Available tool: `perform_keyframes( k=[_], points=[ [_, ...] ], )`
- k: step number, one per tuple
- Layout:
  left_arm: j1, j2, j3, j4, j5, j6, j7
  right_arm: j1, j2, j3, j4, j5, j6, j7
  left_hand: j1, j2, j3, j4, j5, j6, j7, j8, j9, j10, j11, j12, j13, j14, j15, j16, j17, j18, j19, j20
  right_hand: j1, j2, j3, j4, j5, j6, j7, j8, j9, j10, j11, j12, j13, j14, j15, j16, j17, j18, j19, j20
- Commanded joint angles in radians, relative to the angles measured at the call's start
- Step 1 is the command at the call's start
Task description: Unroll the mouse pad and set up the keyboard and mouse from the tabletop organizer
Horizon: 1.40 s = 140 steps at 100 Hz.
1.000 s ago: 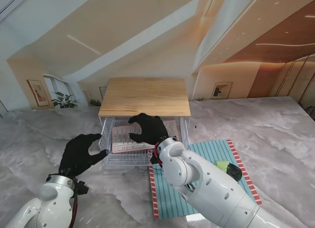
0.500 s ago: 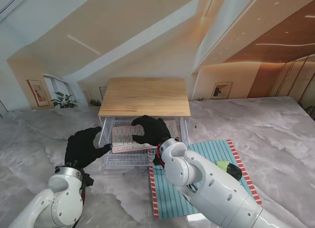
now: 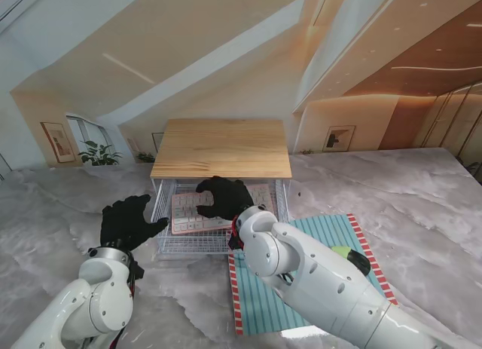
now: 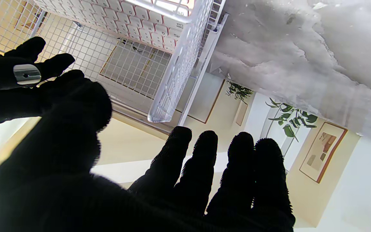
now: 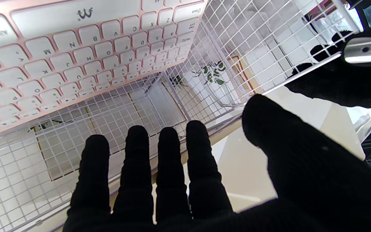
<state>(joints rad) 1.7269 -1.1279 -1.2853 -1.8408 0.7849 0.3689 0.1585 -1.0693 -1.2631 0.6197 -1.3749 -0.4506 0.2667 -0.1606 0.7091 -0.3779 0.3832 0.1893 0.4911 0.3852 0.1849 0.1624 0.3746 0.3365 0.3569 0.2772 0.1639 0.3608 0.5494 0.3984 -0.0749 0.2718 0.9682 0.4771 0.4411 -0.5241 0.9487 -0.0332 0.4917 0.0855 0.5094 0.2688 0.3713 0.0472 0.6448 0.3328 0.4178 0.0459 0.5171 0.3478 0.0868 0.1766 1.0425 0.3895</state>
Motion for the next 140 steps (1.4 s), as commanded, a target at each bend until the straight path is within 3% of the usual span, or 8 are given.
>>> perform_keyframes(
  k=[1, 36, 63, 99, 115, 140],
  points=[
    [-0.004, -0.002, 0.003, 0.005, -0.004, 0.003, -0.019, 0.013, -0.009, -0.008, 0.012, 0.004, 0.008, 0.023, 0.035, -0.012, 0.02, 0.026, 0.006, 0.024, -0.004, -0.006, 0.013, 0.028, -0.002, 0.012, 0.02, 0.033, 0.018, 0.008, -0.015, -0.003, 0.029, 0.018, -0.007, 0.021, -0.014, 0.012, 0.037, 0.007, -0.021, 0.013, 0.016, 0.005, -0.004, -0.001, 0.014, -0.003, -0.001, -0.002, -0.003, 0.0, 0.022, 0.002],
    [-0.025, -0.003, 0.015, 0.027, -0.016, 0.019, -0.026, 0.115, -0.05, -0.08, 0.109, 0.06, 0.072, 0.067, 0.085, 0.021, 0.088, 0.042, 0.053, 0.024, 0.011, 0.001, 0.063, 0.039, 0.008, 0.017, 0.062, 0.047, 0.046, 0.012, -0.02, 0.012, 0.102, 0.052, 0.002, 0.027, -0.012, 0.014, 0.03, 0.014, -0.028, 0.011, 0.0, 0.011, -0.008, -0.002, -0.007, 0.003, -0.003, -0.002, -0.014, -0.007, 0.025, 0.004],
    [-0.036, -0.004, 0.02, 0.05, -0.024, 0.029, -0.024, 0.184, -0.099, -0.139, 0.202, 0.106, 0.12, 0.088, 0.103, 0.031, 0.111, 0.047, 0.085, 0.024, 0.025, 0.007, 0.103, 0.046, 0.015, 0.02, 0.094, 0.057, 0.063, 0.016, 0.001, 0.026, 0.129, 0.065, 0.014, 0.05, -0.014, 0.014, -0.015, 0.018, -0.032, 0.01, -0.062, 0.002, -0.024, -0.009, -0.09, -0.005, -0.045, -0.021, -0.096, -0.027, -0.046, -0.051],
    [-0.04, -0.009, 0.024, 0.068, -0.025, 0.012, 0.008, 0.256, -0.154, -0.211, 0.323, 0.109, 0.124, 0.105, 0.106, 0.034, 0.125, 0.051, 0.131, 0.025, 0.048, 0.019, 0.166, 0.059, 0.026, 0.026, 0.148, 0.075, 0.09, 0.027, 0.039, 0.051, 0.165, 0.086, 0.017, 0.082, -0.025, 0.014, -0.12, 0.042, -0.016, 0.004, -0.196, -0.02, 0.002, -0.011, -0.211, -0.047, -0.049, -0.028, -0.168, -0.085, -0.081, -0.108],
    [-0.041, -0.01, 0.024, 0.073, -0.027, 0.003, 0.018, 0.288, -0.178, -0.242, 0.379, 0.115, 0.126, 0.128, 0.109, 0.039, 0.127, 0.049, 0.143, 0.028, 0.056, 0.023, 0.186, 0.064, 0.028, 0.028, 0.164, 0.078, 0.097, 0.031, 0.049, 0.057, 0.174, 0.094, 0.017, 0.095, -0.034, 0.014, -0.168, 0.048, -0.006, -0.019, -0.191, -0.027, -0.113, -0.066, -0.269, -0.065, -0.058, -0.038, -0.17, -0.103, -0.169, -0.156],
    [-0.038, -0.012, 0.021, 0.076, -0.029, -0.008, 0.03, 0.318, -0.209, -0.273, 0.455, 0.127, 0.14, 0.157, 0.111, 0.042, 0.127, 0.047, 0.151, 0.032, 0.062, 0.028, 0.2, 0.067, 0.029, 0.03, 0.177, 0.081, 0.103, 0.035, 0.061, 0.061, 0.181, 0.102, 0.013, 0.109, -0.043, 0.016, -0.25, 0.052, 0.014, -0.058, -0.191, -0.031, -0.249, -0.117, -0.285, -0.077, -0.145, -0.085, -0.176, -0.119, -0.268, -0.176]
  ],
)
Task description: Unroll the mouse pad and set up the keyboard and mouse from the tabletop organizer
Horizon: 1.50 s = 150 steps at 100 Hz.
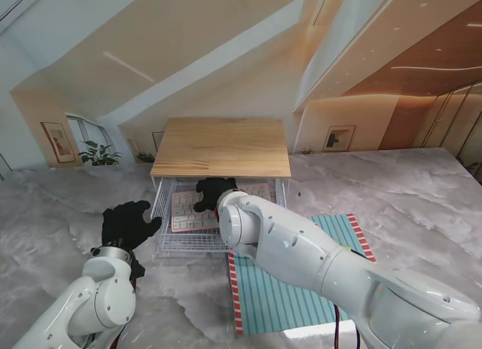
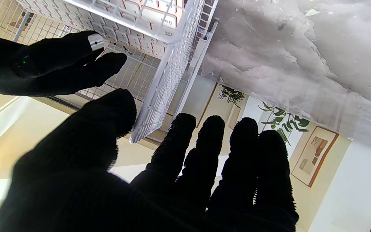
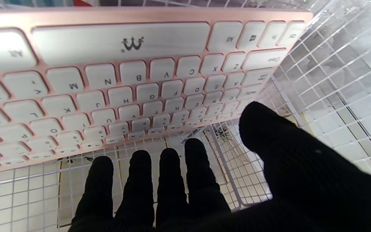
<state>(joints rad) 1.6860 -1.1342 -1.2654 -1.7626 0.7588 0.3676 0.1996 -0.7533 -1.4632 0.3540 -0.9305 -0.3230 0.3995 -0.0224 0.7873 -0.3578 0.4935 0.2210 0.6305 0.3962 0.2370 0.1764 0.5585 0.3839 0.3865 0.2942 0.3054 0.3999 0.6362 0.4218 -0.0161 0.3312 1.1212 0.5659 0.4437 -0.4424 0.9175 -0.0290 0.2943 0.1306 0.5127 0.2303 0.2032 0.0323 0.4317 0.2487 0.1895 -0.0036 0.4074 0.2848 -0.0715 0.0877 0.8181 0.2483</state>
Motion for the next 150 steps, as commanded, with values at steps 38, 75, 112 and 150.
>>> perform_keyframes(
  k=[38, 75, 112, 150],
  points=[
    [0.007, -0.006, 0.002, -0.003, -0.002, -0.01, -0.008, 0.026, -0.056, -0.037, 0.121, -0.009, 0.005, 0.01, 0.031, 0.023, 0.015, 0.016, 0.018, 0.022, 0.013, 0.017, 0.025, 0.023, 0.0, 0.015, 0.042, 0.044, 0.018, 0.015, 0.007, 0.003, 0.03, 0.021, 0.011, 0.042, -0.014, 0.013, -0.154, 0.014, 0.062, -0.096, -0.029, -0.037, -0.251, -0.116, -0.066, -0.055, -0.244, -0.131, -0.03, -0.062, -0.27, 0.019],
    [0.01, -0.005, 0.001, -0.005, -0.002, -0.012, -0.009, 0.05, -0.077, -0.06, 0.188, -0.013, -0.018, 0.031, 0.031, 0.014, 0.016, 0.018, 0.02, 0.024, 0.014, 0.018, 0.028, 0.023, 0.0, 0.015, 0.044, 0.044, 0.019, 0.016, 0.009, 0.003, 0.03, 0.025, 0.004, 0.037, -0.011, 0.012, -0.15, 0.012, 0.079, -0.107, -0.024, -0.034, -0.23, -0.102, -0.064, -0.06, -0.25, -0.134, -0.033, -0.07, -0.341, 0.07],
    [0.01, -0.006, 0.005, -0.006, -0.003, -0.008, -0.007, 0.054, -0.062, -0.062, 0.186, -0.015, -0.033, 0.049, 0.029, 0.007, 0.032, 0.02, 0.03, 0.024, 0.021, 0.021, 0.041, 0.025, 0.003, 0.016, 0.059, 0.047, 0.024, 0.018, 0.023, 0.006, 0.036, 0.03, -0.02, 0.028, -0.032, 0.014, -0.156, -0.038, 0.091, -0.098, -0.028, -0.028, -0.21, -0.097, -0.069, -0.058, -0.263, -0.141, -0.031, -0.057, -0.427, 0.166],
    [0.01, -0.006, 0.008, -0.008, -0.006, -0.006, -0.009, 0.052, -0.072, -0.06, 0.195, -0.016, -0.015, 0.035, 0.027, 0.009, 0.031, 0.017, 0.031, 0.024, 0.022, 0.022, 0.045, 0.026, 0.003, 0.017, 0.06, 0.048, 0.025, 0.019, 0.023, 0.009, 0.036, 0.033, -0.036, 0.033, -0.043, 0.018, -0.213, -0.063, 0.079, -0.104, -0.036, -0.027, -0.313, -0.144, -0.078, -0.051, -0.318, -0.172, -0.033, -0.026, -0.469, 0.234]
  ],
)
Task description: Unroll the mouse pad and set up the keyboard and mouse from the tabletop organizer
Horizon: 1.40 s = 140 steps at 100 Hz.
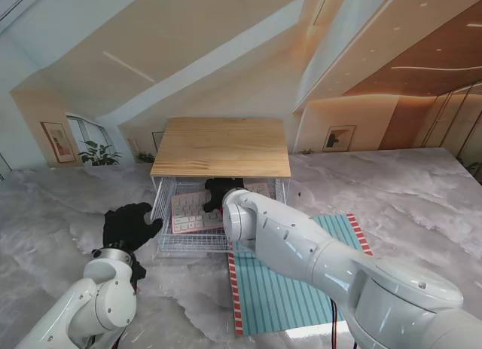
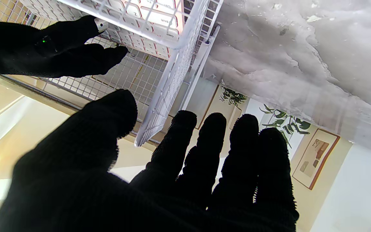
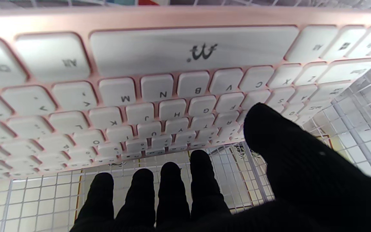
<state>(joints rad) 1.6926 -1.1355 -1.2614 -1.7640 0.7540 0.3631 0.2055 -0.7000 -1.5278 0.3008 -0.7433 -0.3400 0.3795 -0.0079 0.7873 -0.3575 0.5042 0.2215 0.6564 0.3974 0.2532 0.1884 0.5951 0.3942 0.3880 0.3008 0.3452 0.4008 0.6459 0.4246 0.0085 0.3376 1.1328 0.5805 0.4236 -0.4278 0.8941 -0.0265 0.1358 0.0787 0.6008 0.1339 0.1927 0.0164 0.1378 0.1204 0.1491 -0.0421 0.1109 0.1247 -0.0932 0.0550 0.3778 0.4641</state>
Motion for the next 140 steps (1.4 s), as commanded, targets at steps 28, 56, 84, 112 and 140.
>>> perform_keyframes(
  k=[28, 56, 84, 112, 140],
  points=[
    [0.005, -0.005, 0.003, -0.007, -0.001, 0.0, -0.014, 0.01, -0.027, -0.006, 0.045, 0.023, 0.004, 0.03, 0.026, 0.008, 0.021, 0.017, 0.008, 0.024, 0.007, 0.01, 0.011, 0.015, 0.002, 0.01, 0.024, 0.048, 0.017, 0.017, 0.001, 0.002, 0.025, 0.02, -0.051, 0.0, -0.035, 0.021, -0.052, -0.018, -0.106, -0.045, -0.02, 0.007, 0.001, -0.002, -0.036, 0.0, -0.006, -0.005, -0.011, 0.032, -0.052, 0.059],
    [0.006, -0.006, 0.004, -0.008, -0.003, 0.003, -0.014, 0.024, 0.0, -0.013, 0.008, 0.042, 0.006, 0.102, 0.029, 0.009, 0.022, 0.016, 0.012, 0.025, 0.01, 0.012, 0.019, 0.018, 0.003, 0.011, 0.029, 0.05, 0.019, 0.018, 0.007, 0.006, 0.029, 0.023, -0.105, -0.061, -0.064, 0.024, -0.019, 0.021, -0.026, 0.066, -0.014, 0.069, 0.348, 0.147, -0.021, 0.048, 0.196, 0.104, -0.017, 0.089, -0.016, 0.108],
    [0.004, -0.006, 0.007, -0.008, -0.008, 0.002, -0.016, 0.026, 0.024, -0.017, -0.022, 0.032, 0.01, 0.122, 0.03, 0.01, 0.022, 0.016, 0.013, 0.025, 0.011, 0.013, 0.02, 0.018, 0.003, 0.011, 0.032, 0.05, 0.02, 0.019, 0.009, 0.008, 0.03, 0.025, -0.113, -0.105, -0.04, 0.019, 0.069, 0.067, -0.002, 0.175, 0.019, 0.087, 0.581, 0.226, -0.018, 0.048, 0.324, 0.169, -0.019, 0.09, 0.022, 0.124],
    [0.004, -0.006, 0.006, -0.009, -0.009, 0.003, -0.015, 0.025, 0.026, -0.011, -0.02, 0.044, 0.012, 0.129, 0.031, 0.009, 0.023, 0.016, 0.014, 0.024, 0.011, 0.013, 0.022, 0.019, 0.003, 0.011, 0.032, 0.051, 0.02, 0.019, 0.01, 0.008, 0.03, 0.026, -0.128, -0.141, -0.016, 0.016, 0.092, 0.063, 0.096, 0.374, 0.035, 0.109, 0.801, 0.299, 0.02, 0.089, 0.577, 0.288, -0.009, 0.14, 0.339, 0.132],
    [0.003, -0.006, 0.006, -0.007, -0.009, 0.001, -0.015, 0.025, 0.024, 0.003, -0.017, 0.076, 0.02, 0.141, 0.033, 0.009, 0.024, 0.016, 0.014, 0.025, 0.012, 0.013, 0.022, 0.019, 0.004, 0.011, 0.034, 0.051, 0.021, 0.019, 0.01, 0.008, 0.03, 0.027, -0.126, -0.18, 0.008, 0.011, 0.106, 0.051, 0.197, 0.47, 0.048, 0.111, 0.92, 0.397, 0.26, 0.151, 0.786, 0.393, 0.249, 0.236, 0.807, 0.143]
  ],
)
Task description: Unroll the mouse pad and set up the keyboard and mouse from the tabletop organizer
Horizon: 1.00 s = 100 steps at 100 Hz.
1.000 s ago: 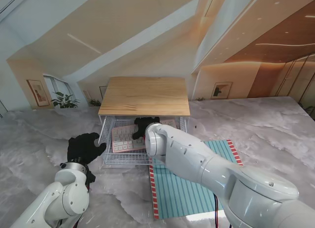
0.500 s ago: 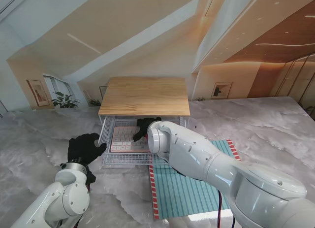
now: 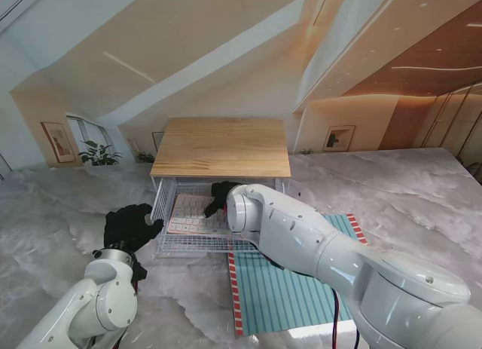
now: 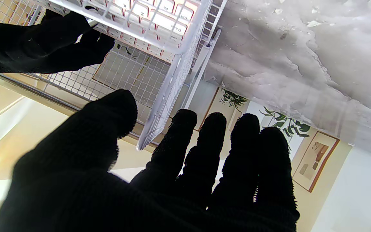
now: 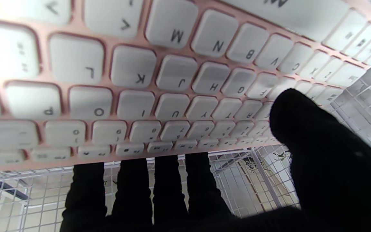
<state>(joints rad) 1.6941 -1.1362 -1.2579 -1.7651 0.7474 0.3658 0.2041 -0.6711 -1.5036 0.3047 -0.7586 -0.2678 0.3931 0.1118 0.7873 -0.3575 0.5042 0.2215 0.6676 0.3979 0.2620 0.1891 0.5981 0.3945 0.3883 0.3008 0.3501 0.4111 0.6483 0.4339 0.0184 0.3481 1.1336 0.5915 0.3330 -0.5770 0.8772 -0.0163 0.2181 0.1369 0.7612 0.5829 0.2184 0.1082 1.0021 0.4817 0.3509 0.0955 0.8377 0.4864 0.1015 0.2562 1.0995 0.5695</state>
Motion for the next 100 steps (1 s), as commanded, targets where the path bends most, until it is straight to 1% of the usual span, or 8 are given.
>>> perform_keyframes(
  k=[1, 8, 19, 31, 42, 53, 71, 100],
  points=[
    [0.001, -0.005, 0.003, -0.006, -0.002, -0.002, -0.014, -0.004, 0.0, 0.0, -0.002, 0.006, 0.008, 0.022, 0.033, 0.009, 0.024, 0.015, 0.003, 0.024, 0.003, 0.013, 0.021, 0.018, 0.004, 0.012, 0.03, 0.041, 0.018, 0.01, 0.0, -0.003, 0.029, 0.016, -0.035, -0.032, 0.024, 0.001, 0.024, -0.009, 0.037, 0.022, 0.022, 0.02, 0.057, 0.038, 0.064, 0.012, 0.065, 0.034, 0.065, 0.036, 0.095, 0.04],
    [0.001, -0.006, 0.003, -0.006, -0.003, -0.001, -0.013, -0.004, 0.001, 0.003, -0.006, 0.014, 0.015, 0.027, 0.033, 0.009, 0.024, 0.015, 0.004, 0.023, 0.004, 0.013, 0.021, 0.017, 0.004, 0.012, 0.03, 0.04, 0.018, 0.01, 0.0, -0.003, 0.029, 0.016, -0.027, -0.04, 0.02, 0.0, 0.029, -0.014, 0.046, 0.029, 0.012, 0.016, 0.068, 0.053, 0.129, -0.006, 0.126, 0.065, 0.17, 0.045, 0.197, 0.075],
    [0.001, -0.006, 0.004, -0.005, -0.004, 0.0, -0.013, -0.002, 0.005, 0.004, -0.012, 0.021, 0.02, 0.037, 0.033, 0.009, 0.023, 0.015, 0.003, 0.024, 0.004, 0.013, 0.02, 0.019, 0.003, 0.011, 0.03, 0.04, 0.019, 0.01, 0.0, -0.003, 0.029, 0.016, -0.016, -0.052, 0.008, -0.002, 0.049, -0.037, 0.06, 0.038, -0.012, -0.003, 0.077, 0.065, 0.144, -0.043, 0.168, 0.089, 0.249, 0.045, 0.265, 0.103],
    [0.001, -0.006, 0.005, -0.005, -0.004, 0.001, -0.013, -0.002, 0.009, 0.005, -0.018, 0.025, 0.025, 0.044, 0.033, 0.009, 0.024, 0.015, 0.003, 0.024, 0.004, 0.013, 0.02, 0.018, 0.003, 0.011, 0.029, 0.041, 0.018, 0.01, 0.0, -0.003, 0.029, 0.016, -0.011, -0.058, 0.003, -0.002, 0.063, -0.053, 0.087, 0.059, -0.013, -0.009, 0.093, 0.082, 0.156, -0.072, 0.241, 0.127, 0.31, 0.003, 0.337, 0.144],
    [0.0, -0.006, 0.005, -0.004, -0.004, 0.001, -0.013, -0.002, 0.01, 0.007, -0.018, 0.026, 0.024, 0.043, 0.035, 0.009, 0.025, 0.015, 0.003, 0.024, 0.004, 0.013, 0.021, 0.018, 0.004, 0.012, 0.03, 0.041, 0.019, 0.01, 0.0, -0.003, 0.029, 0.016, -0.01, -0.062, 0.002, -0.003, 0.082, -0.051, 0.113, 0.083, 0.014, -0.002, 0.113, 0.105, 0.186, -0.084, 0.313, 0.162, 0.37, -0.068, 0.426, 0.193],
    [-0.002, -0.006, 0.006, -0.003, -0.004, 0.001, -0.014, -0.002, 0.013, 0.009, -0.02, 0.026, 0.017, 0.043, 0.035, 0.009, 0.025, 0.015, 0.003, 0.024, 0.004, 0.013, 0.021, 0.019, 0.003, 0.012, 0.029, 0.041, 0.018, 0.01, 0.0, -0.003, 0.029, 0.016, -0.012, -0.065, -0.004, -0.005, 0.107, -0.053, 0.138, 0.101, 0.059, 0.001, 0.131, 0.126, 0.236, -0.09, 0.339, 0.171, 0.41, -0.124, 0.488, 0.218],
    [-0.003, -0.006, 0.008, -0.003, -0.006, 0.001, -0.013, -0.003, 0.029, 0.015, -0.039, 0.027, 0.007, 0.05, 0.035, 0.009, 0.025, 0.014, 0.004, 0.024, 0.005, 0.013, 0.02, 0.018, 0.003, 0.012, 0.03, 0.041, 0.019, 0.011, 0.001, -0.003, 0.029, 0.016, -0.017, -0.067, -0.037, -0.008, 0.135, -0.075, 0.174, 0.123, 0.098, -0.015, 0.138, 0.148, 0.252, -0.089, 0.349, 0.173, 0.397, -0.136, 0.499, 0.224],
    [-0.005, -0.007, 0.01, -0.001, -0.009, 0.001, -0.011, -0.016, 0.073, 0.041, -0.116, 0.037, -0.002, 0.064, 0.036, 0.01, 0.025, 0.014, 0.003, 0.025, 0.004, 0.013, 0.02, 0.019, 0.003, 0.012, 0.03, 0.041, 0.019, 0.011, 0.002, -0.002, 0.03, 0.017, -0.027, -0.063, -0.114, 0.005, 0.187, -0.113, 0.192, 0.15, 0.143, -0.035, 0.12, 0.167, 0.255, -0.09, 0.351, 0.173, 0.365, -0.084, 0.447, 0.22]
  ],
)
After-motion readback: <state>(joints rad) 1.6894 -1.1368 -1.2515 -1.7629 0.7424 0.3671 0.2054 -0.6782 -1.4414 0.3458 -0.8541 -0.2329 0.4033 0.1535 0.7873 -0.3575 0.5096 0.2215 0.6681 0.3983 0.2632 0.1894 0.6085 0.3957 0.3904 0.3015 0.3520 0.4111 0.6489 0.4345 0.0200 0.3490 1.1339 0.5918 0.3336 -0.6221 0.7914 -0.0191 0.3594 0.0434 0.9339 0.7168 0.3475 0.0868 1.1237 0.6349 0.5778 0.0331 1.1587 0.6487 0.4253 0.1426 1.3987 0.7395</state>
